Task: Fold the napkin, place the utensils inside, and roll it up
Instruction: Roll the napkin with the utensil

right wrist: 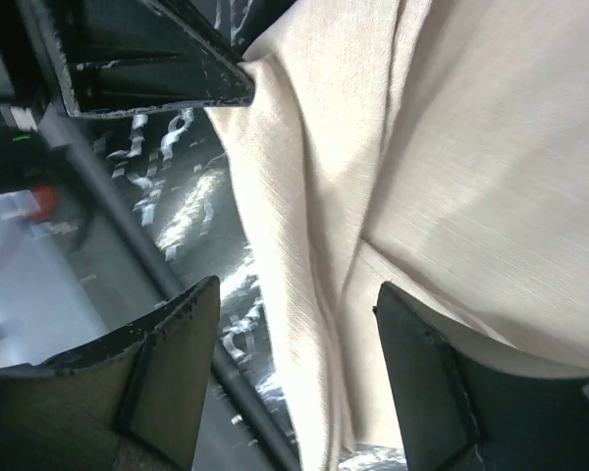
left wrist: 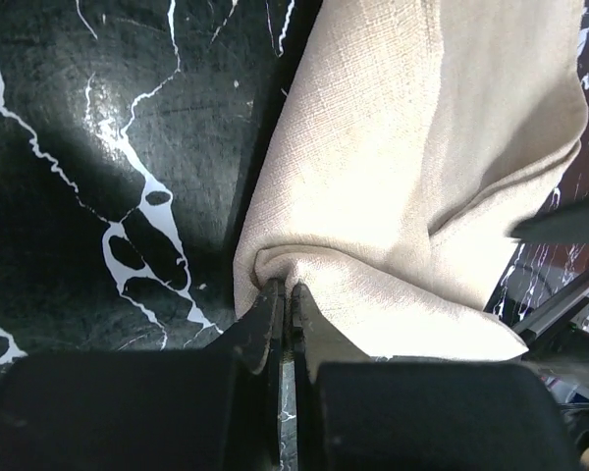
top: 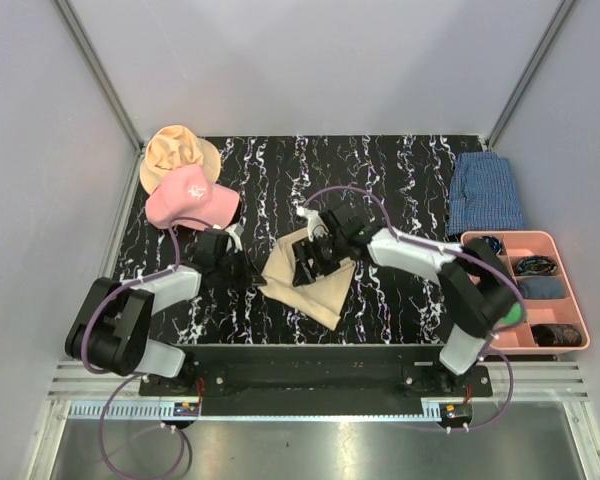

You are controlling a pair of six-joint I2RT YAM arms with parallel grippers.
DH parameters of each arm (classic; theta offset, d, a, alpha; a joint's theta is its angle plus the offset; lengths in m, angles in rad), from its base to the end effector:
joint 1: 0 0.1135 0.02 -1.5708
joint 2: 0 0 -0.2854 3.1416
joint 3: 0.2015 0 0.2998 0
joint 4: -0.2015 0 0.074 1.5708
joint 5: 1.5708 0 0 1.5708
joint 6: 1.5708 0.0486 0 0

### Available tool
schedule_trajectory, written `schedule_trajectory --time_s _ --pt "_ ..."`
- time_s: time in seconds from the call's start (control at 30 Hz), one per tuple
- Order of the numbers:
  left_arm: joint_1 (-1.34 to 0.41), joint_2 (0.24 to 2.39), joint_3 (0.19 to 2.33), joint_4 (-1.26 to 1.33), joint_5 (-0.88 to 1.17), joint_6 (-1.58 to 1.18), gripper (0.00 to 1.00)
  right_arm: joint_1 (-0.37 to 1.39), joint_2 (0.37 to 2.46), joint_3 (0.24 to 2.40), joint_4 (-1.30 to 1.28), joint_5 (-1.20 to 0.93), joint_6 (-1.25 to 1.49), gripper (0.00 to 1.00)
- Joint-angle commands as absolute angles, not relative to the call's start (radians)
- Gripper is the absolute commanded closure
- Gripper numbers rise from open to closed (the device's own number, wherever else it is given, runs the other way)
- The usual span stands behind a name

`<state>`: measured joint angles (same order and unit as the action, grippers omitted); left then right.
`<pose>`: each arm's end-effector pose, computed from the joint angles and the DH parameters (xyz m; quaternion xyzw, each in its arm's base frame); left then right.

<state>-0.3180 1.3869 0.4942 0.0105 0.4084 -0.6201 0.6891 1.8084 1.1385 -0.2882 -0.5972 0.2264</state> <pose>0.2544 -0.1041 0.1114 -0.0710 0.9216 -0.3197 0.2085 0.3071 0.2884 0.1621 -0.2953 0.8666 0.3790 0.1346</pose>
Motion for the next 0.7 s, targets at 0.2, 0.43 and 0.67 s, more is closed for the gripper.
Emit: schedule_trajectory --time_s 0.2,0.43,0.67 --pt "-0.314 1.468 0.587 -0.112 0.428 -0.584 1.00 1.043 1.500 0.891 -0.104 0.096 0.064 0.30" --pt "-0.314 1.483 0.601 -0.120 0.437 -0.584 1.00 1.112 1.563 0.893 -0.072 0.133 0.026 0.44" --pt "-0.314 1.482 0.607 -0.127 0.437 -0.583 1.00 1.121 1.617 0.904 -0.064 0.101 0.018 0.52"
